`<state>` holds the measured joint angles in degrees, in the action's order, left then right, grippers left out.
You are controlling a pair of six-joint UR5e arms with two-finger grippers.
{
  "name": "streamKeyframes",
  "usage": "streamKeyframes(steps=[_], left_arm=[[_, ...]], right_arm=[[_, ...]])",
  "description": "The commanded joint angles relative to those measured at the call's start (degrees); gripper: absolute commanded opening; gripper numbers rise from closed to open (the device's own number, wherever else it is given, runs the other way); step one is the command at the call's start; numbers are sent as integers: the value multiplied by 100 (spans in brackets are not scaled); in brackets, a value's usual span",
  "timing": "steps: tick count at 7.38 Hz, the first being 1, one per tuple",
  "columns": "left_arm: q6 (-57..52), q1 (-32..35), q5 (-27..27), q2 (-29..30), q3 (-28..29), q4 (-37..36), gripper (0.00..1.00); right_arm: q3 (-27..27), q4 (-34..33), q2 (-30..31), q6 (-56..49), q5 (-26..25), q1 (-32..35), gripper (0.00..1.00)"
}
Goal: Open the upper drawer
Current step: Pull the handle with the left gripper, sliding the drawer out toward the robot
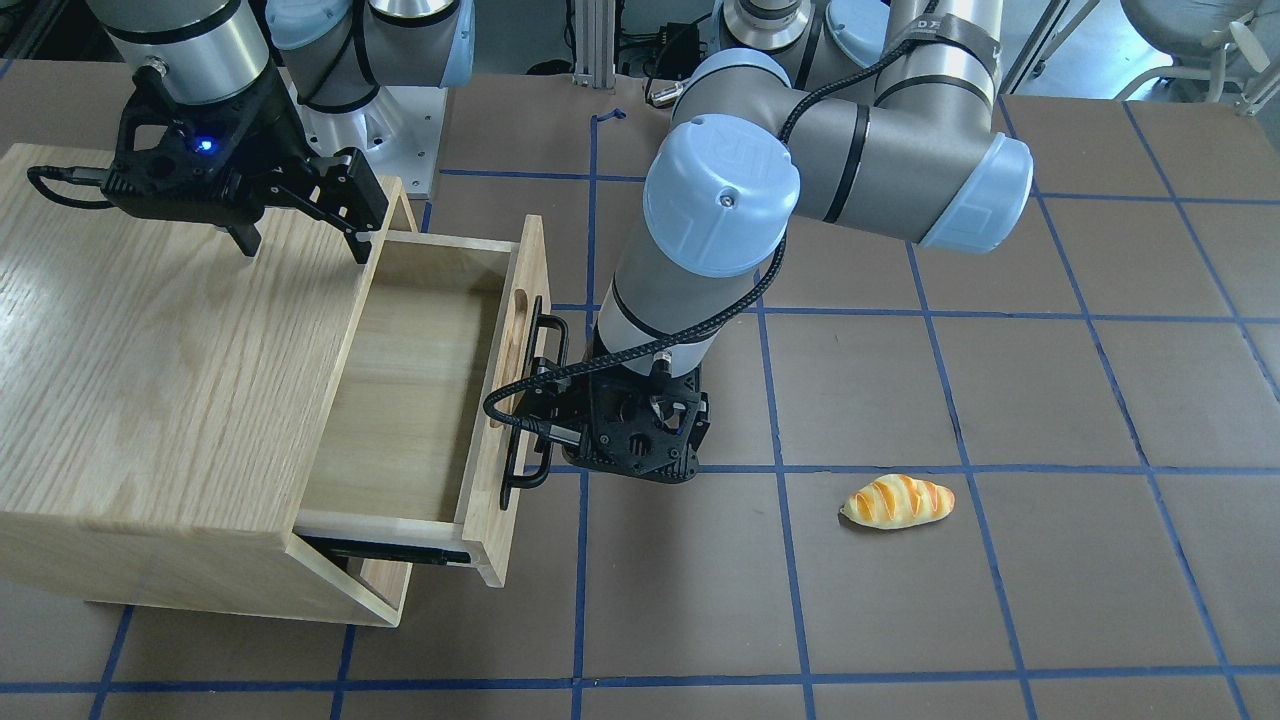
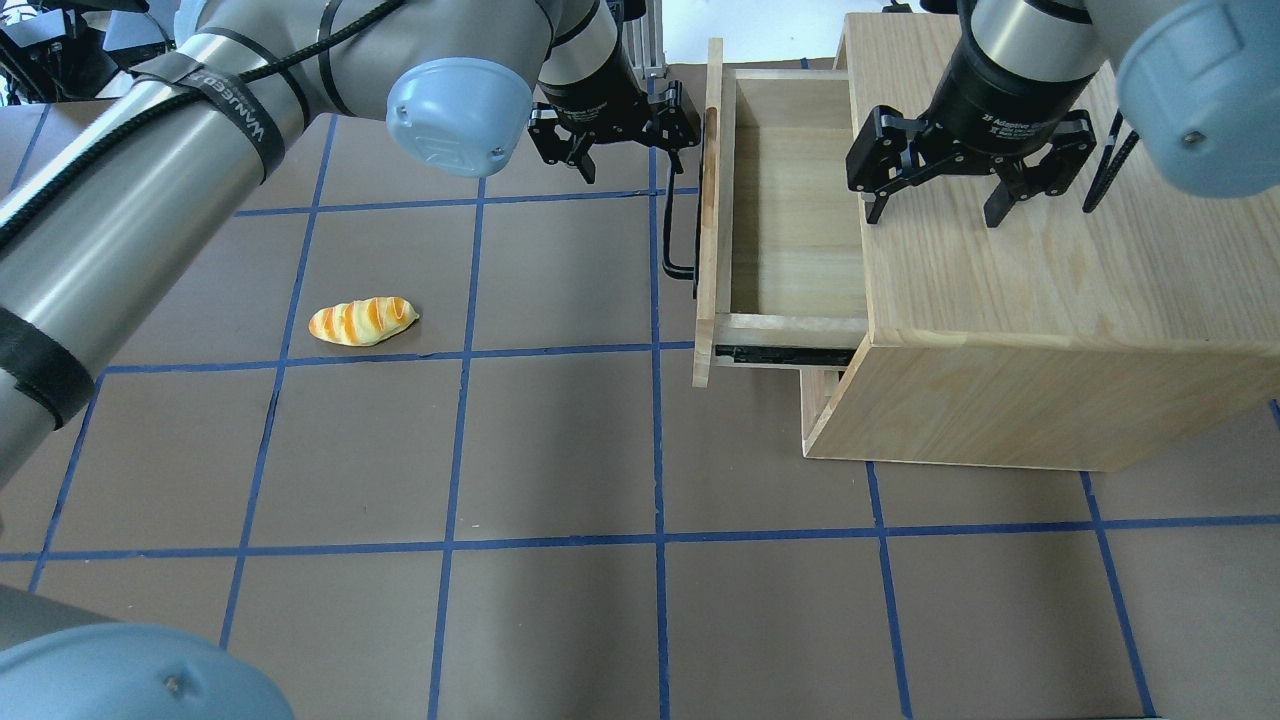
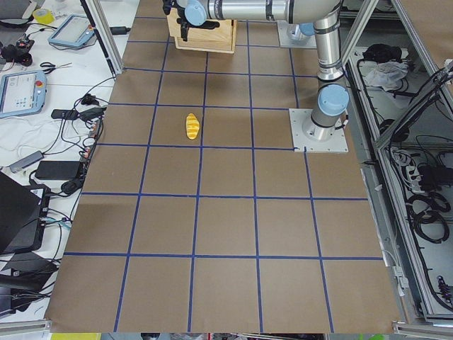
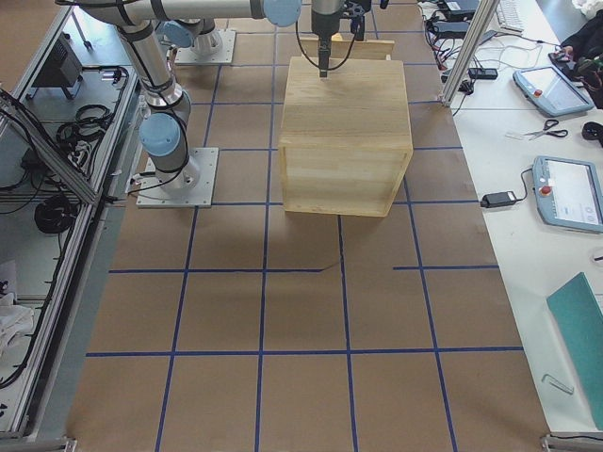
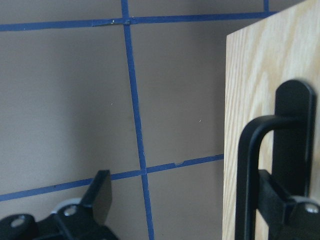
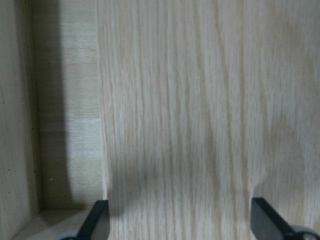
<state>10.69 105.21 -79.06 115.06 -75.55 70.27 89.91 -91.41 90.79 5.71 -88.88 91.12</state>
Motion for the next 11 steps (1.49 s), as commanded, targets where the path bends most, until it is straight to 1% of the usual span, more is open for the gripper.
streamKeyframes(steps=[1,2,3,5,11], left_arm=[[-181,-158,-13,-36,-30,13,100],[-190,-158,-22,-45,-47,13,100],[-268,-211,-204,-45,-13,56,100],[-488,-413,-215,-106,-3,223,100],[-629,-457,-233,-107,23,250,100]], right_arm=[[0,0,0,0,2,3,100],[0,0,0,0,2,3,100],[0,0,0,0,2,3,100],[0,0,0,0,-7,3,100],[0,0,0,0,-7,3,100]])
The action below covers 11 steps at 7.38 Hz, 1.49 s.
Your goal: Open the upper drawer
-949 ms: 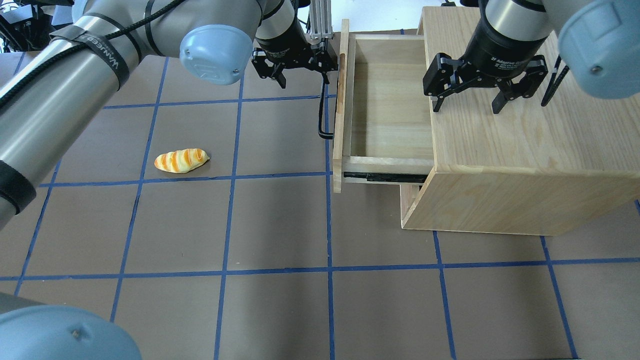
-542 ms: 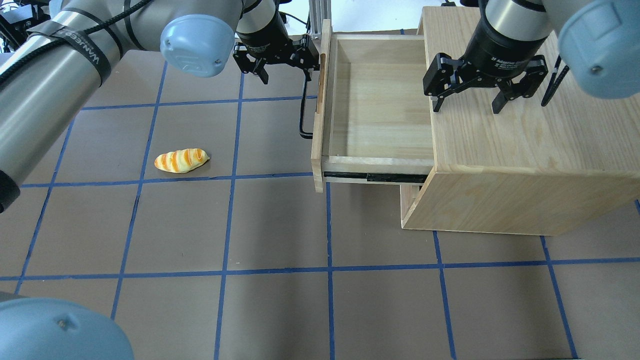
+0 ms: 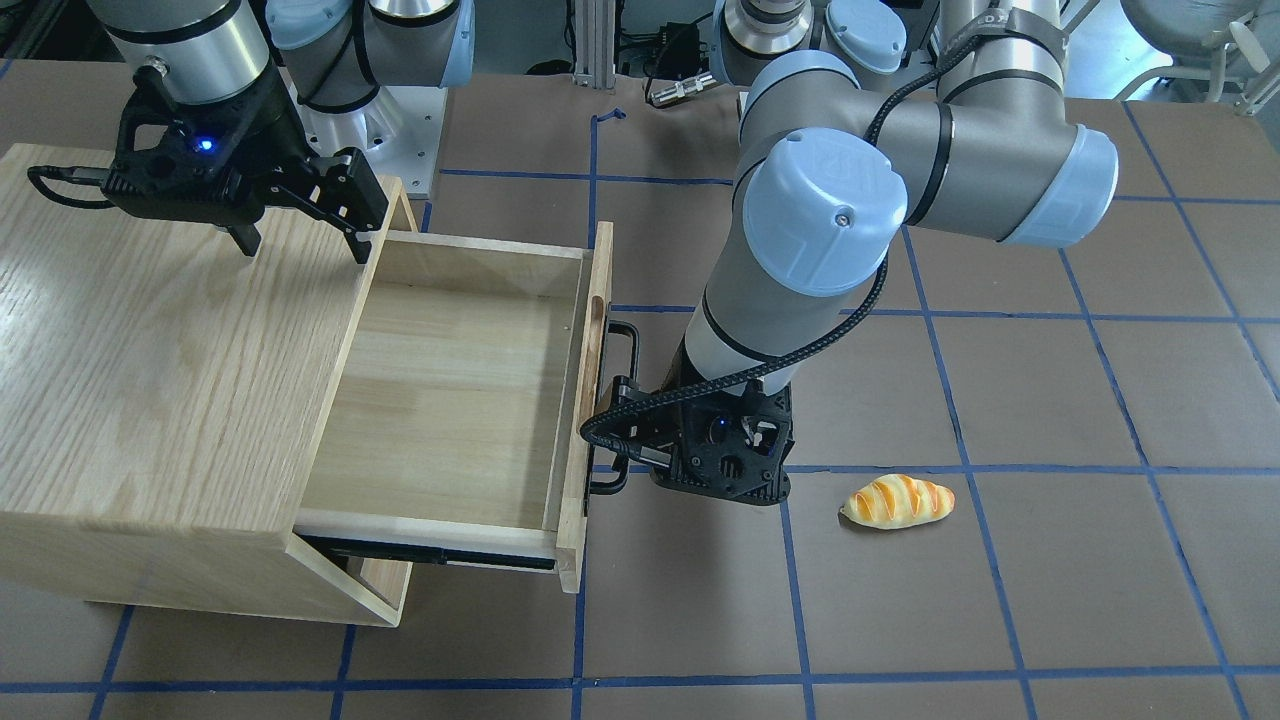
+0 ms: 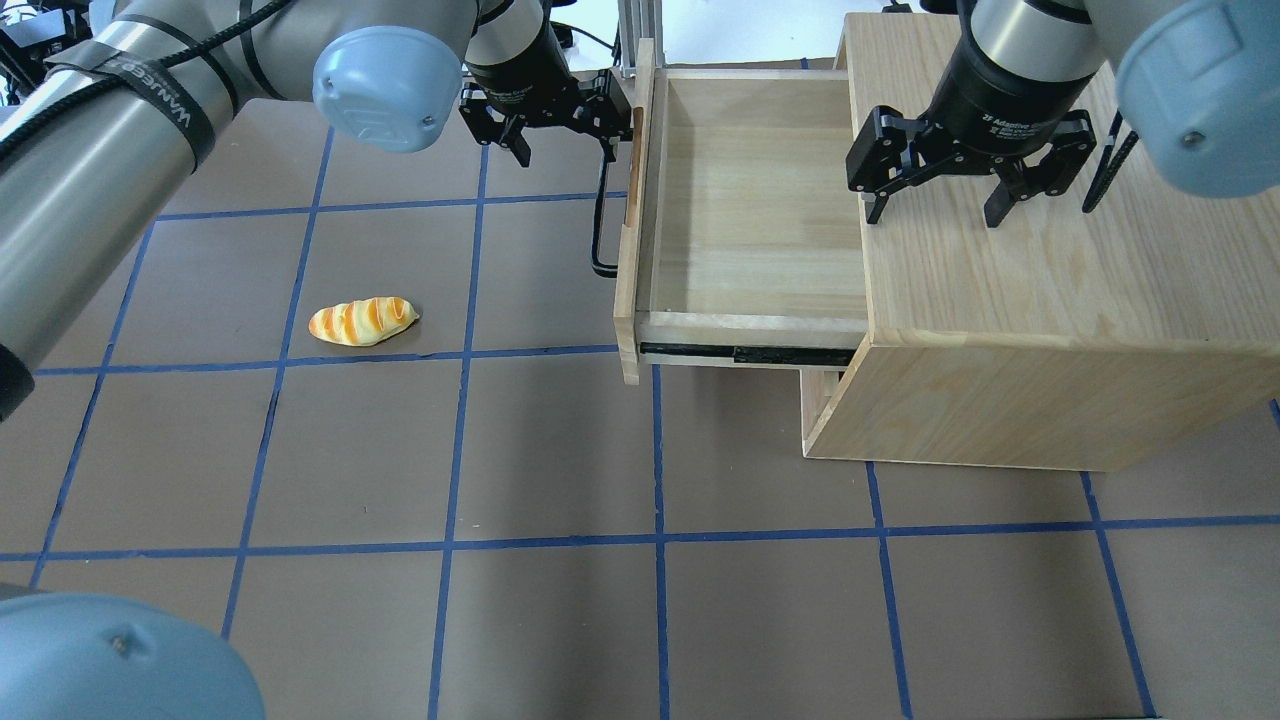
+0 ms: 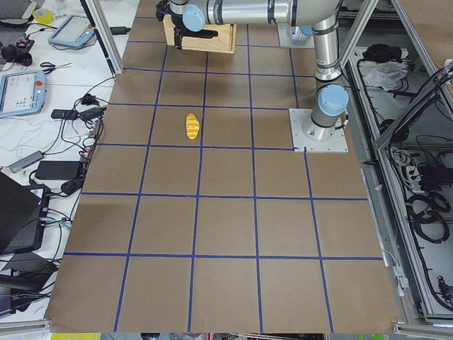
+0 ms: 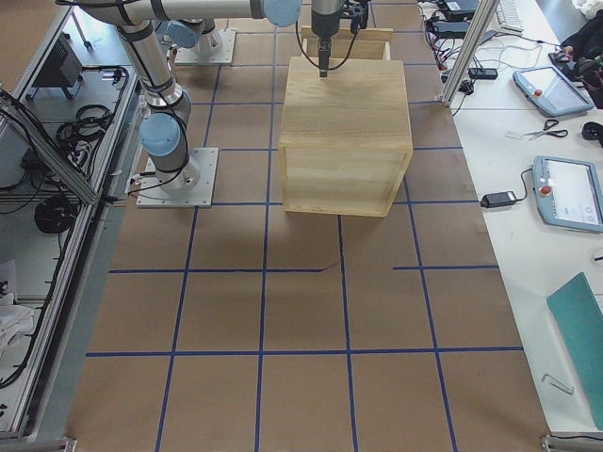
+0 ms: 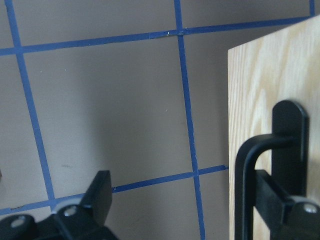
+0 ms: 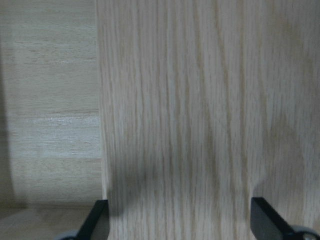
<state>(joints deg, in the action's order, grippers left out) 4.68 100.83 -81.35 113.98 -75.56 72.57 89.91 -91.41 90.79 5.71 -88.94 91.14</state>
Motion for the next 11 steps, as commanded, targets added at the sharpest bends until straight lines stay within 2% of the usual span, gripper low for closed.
streamKeyframes(steps=[1,5,8,10,11], left_arm=[[-89,-142,-3,-7,24,90,100],[-204,-204,5,-68,15,161,100],[-125,-222,-12,-401,68,564,100],[-203,-484,-695,-779,50,1063,100],[-204,-729,-689,-894,42,1336,100]], right_arm=[[0,0,0,0,8,0,100],[0,0,0,0,-1,0,100],[0,0,0,0,8,0,100],[0,0,0,0,-1,0,100],[0,0,0,0,-1,0,100]])
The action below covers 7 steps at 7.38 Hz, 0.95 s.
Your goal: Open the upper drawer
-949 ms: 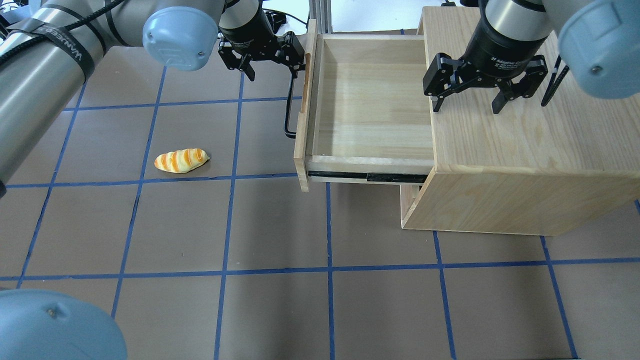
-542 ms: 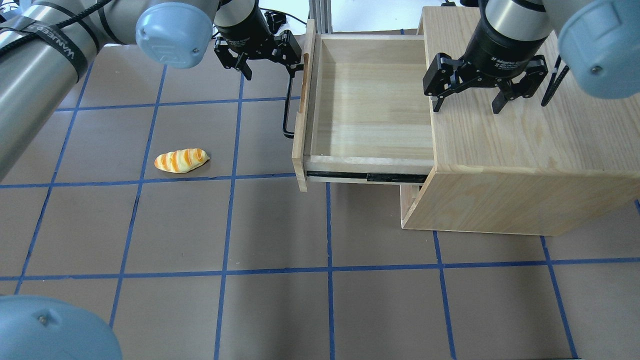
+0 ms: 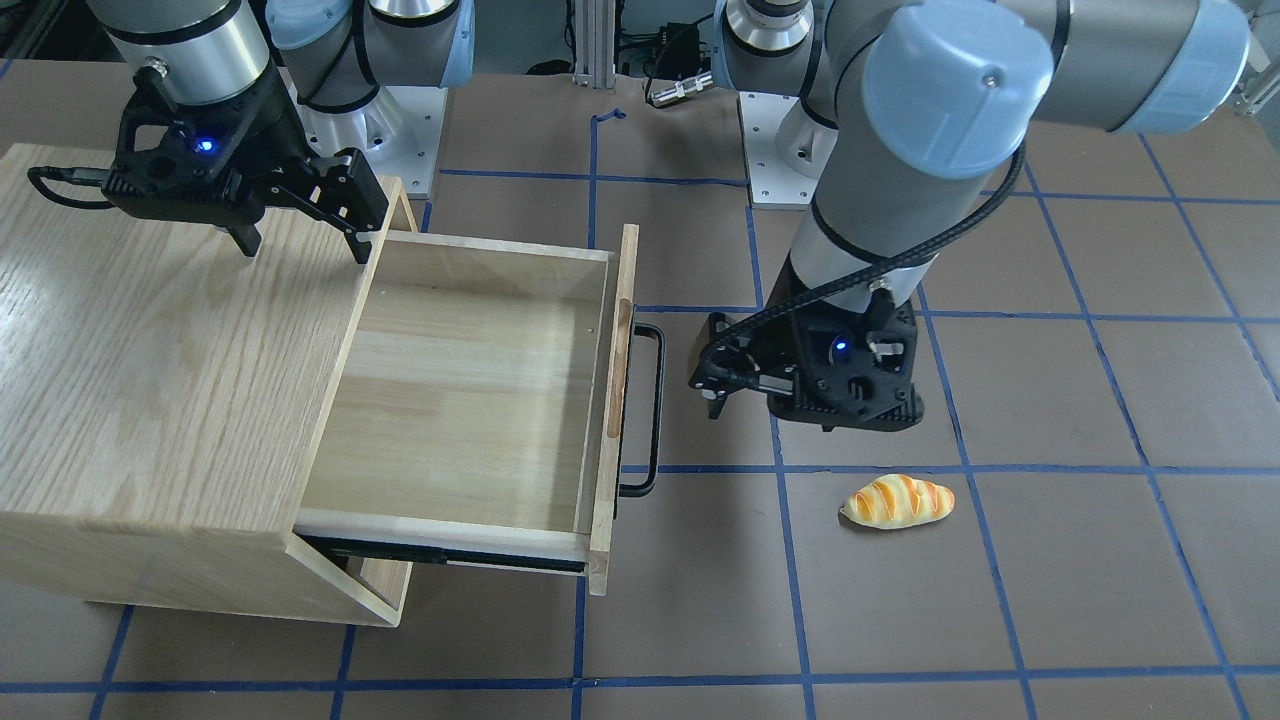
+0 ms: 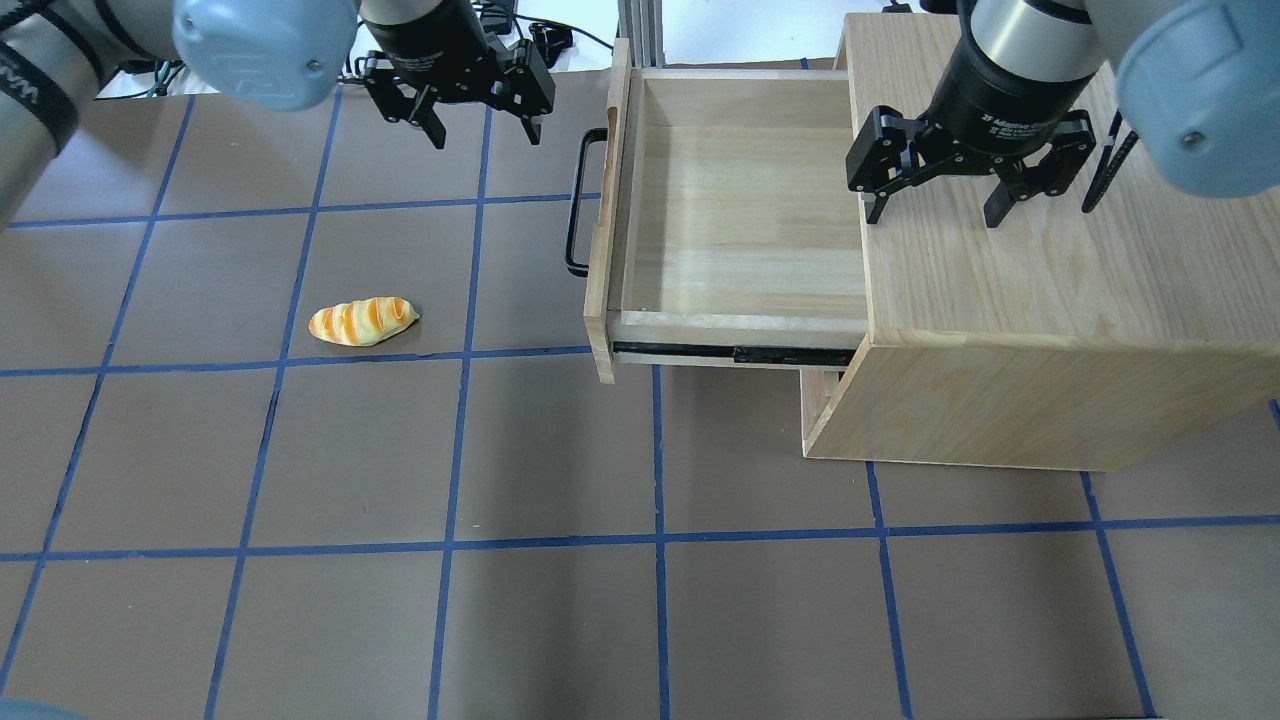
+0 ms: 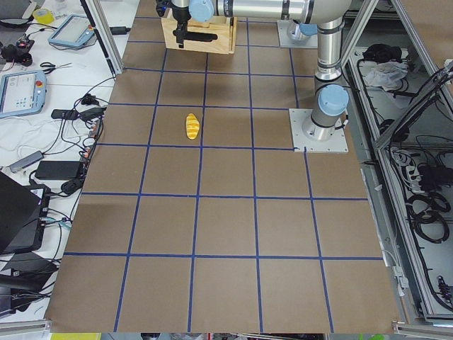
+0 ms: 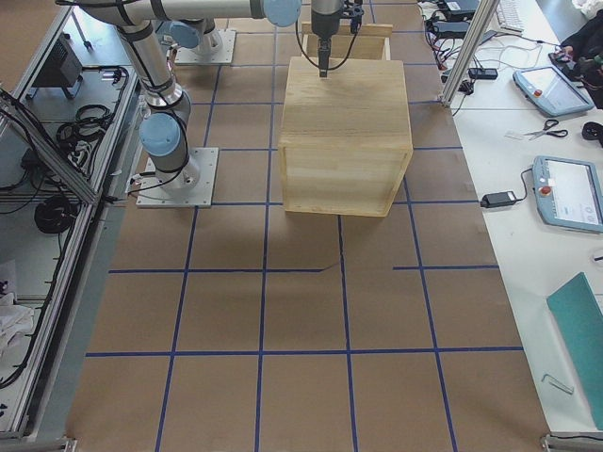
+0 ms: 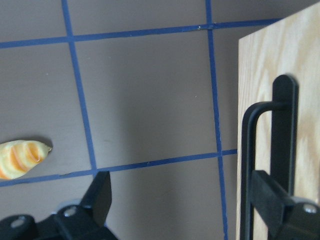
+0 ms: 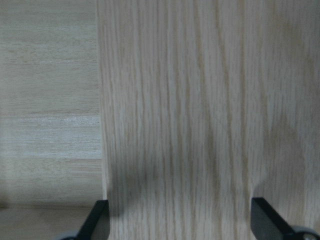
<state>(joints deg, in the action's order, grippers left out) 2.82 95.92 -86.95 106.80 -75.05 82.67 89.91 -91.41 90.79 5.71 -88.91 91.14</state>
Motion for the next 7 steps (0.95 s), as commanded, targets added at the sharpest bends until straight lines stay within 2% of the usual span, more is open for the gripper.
streamKeyframes(steps=[1,3,5,7], left_arm=[[-27,-545,-86,-351,-105,416,100],[-105,-863,-138,-641,-464,461,100],[-88,-829,-68,-1097,-965,435,100],[-315,-873,-461,-1301,-986,522,100]], right_arm=[[0,0,0,0,5,0,100],[0,0,0,0,-3,0,100],[0,0,0,0,-3,0,100],[0,0,0,0,-3,0,100]])
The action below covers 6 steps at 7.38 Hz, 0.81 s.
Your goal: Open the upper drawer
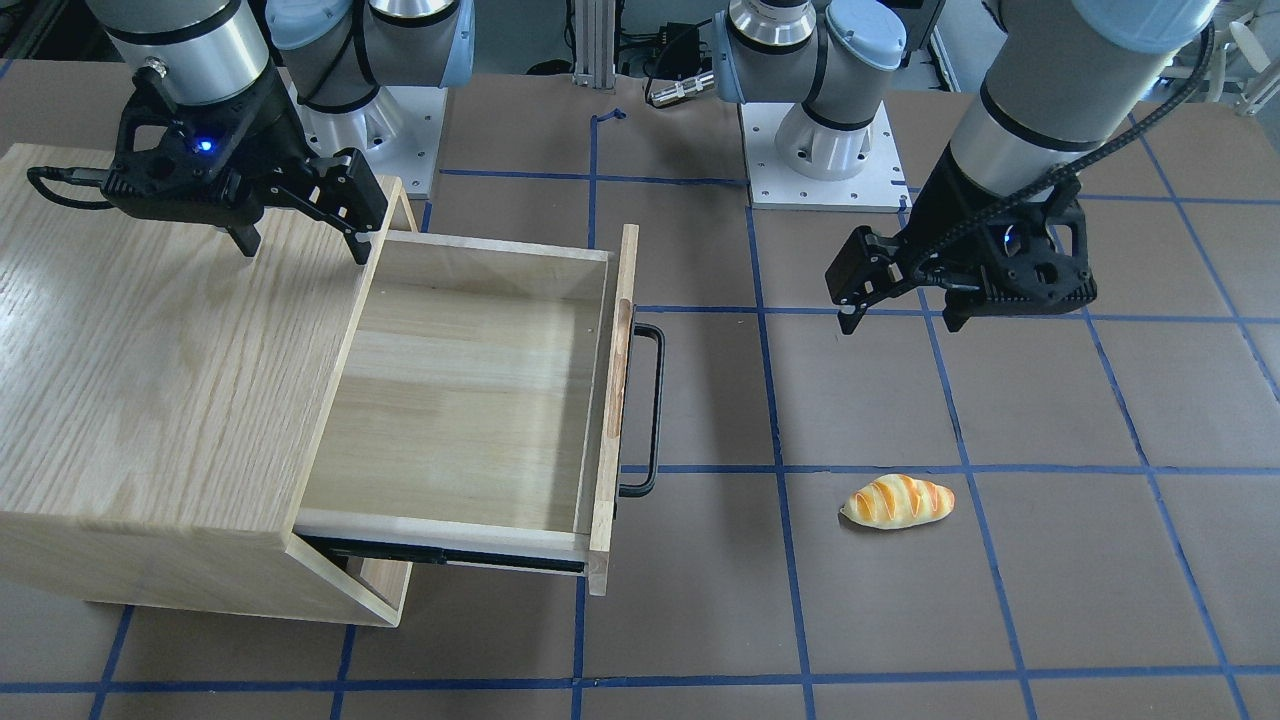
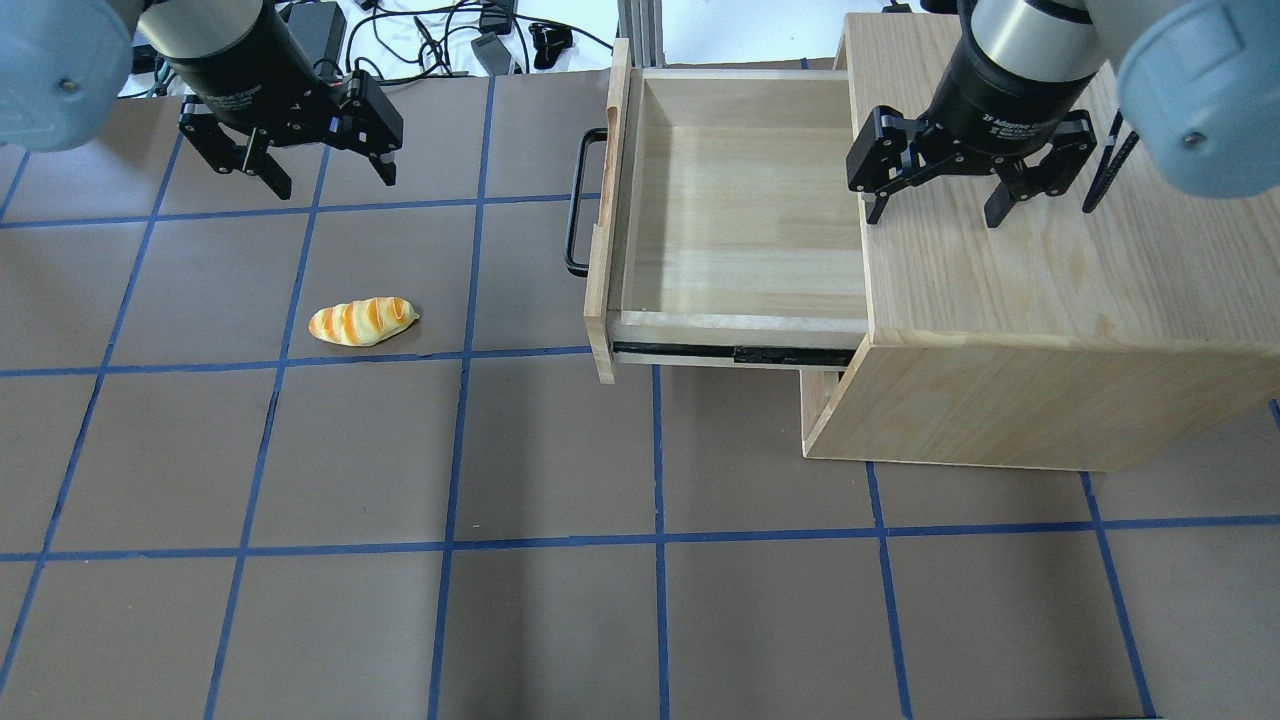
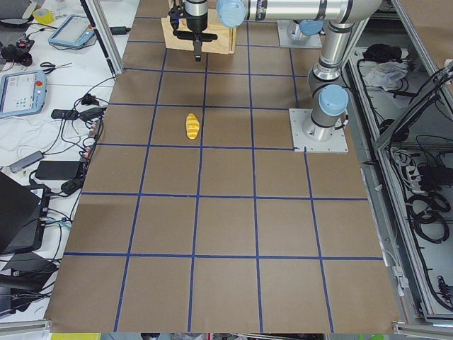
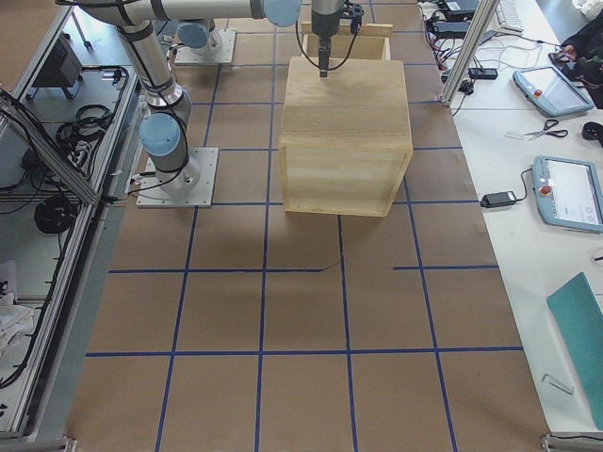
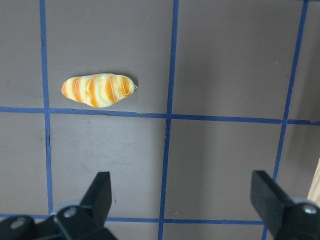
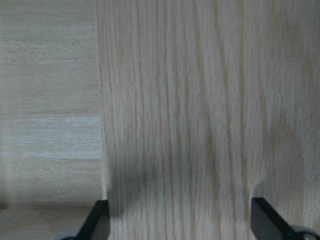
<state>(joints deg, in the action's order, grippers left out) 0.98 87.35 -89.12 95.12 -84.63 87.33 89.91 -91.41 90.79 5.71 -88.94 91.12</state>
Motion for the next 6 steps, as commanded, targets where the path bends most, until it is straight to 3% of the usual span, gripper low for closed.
streamKeyframes(steps=[1,6], left_arm=[[-177,1,-202,-239,-80,212,100],[-186,10,-184,-327,-141,240,100]], right_arm=[[0,0,0,0,-1,3,100],[0,0,0,0,8,-6,100]])
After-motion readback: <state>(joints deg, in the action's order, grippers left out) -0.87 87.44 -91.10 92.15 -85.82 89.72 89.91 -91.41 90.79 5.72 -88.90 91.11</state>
